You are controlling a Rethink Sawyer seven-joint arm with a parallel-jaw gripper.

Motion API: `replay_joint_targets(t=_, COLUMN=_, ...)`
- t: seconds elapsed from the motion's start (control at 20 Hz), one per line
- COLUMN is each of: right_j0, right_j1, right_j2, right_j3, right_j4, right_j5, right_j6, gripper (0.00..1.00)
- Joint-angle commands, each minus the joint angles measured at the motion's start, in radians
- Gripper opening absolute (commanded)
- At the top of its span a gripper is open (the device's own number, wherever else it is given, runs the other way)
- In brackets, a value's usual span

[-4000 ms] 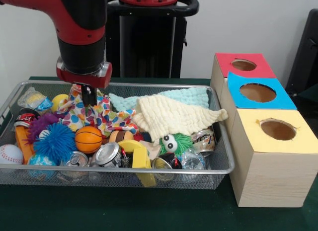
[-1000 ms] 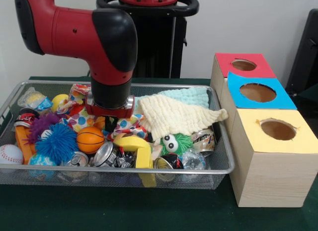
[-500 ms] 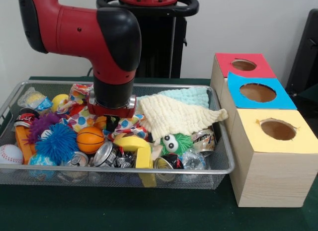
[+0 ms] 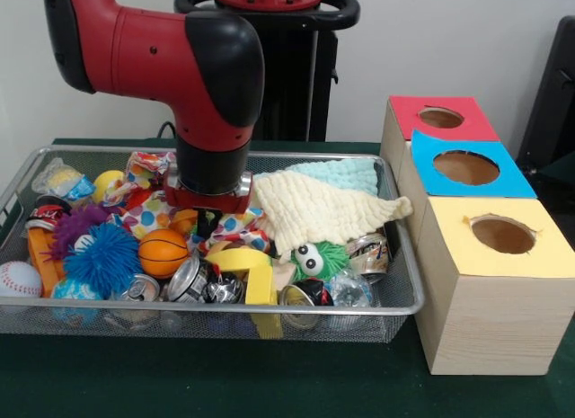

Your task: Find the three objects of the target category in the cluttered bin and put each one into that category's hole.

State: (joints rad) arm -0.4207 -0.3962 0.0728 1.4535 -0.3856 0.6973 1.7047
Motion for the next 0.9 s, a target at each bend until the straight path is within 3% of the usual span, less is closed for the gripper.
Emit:
replay_joint_targets(t=0.05, right_j0=0.057, right_j1=0.056, right_j2=0.073, right_j3=0.067, right_j4=0.088, right_j5=-0.118, right_j6=0.224, gripper=0.00)
replay_joint_targets(t=0.9, right_j0=0.117, right_j1=0.037, right_j2=0.021, right_j3=0.099, right_j4=0.178, right_j5=-0.134, right_j6=0.245, gripper=0.00)
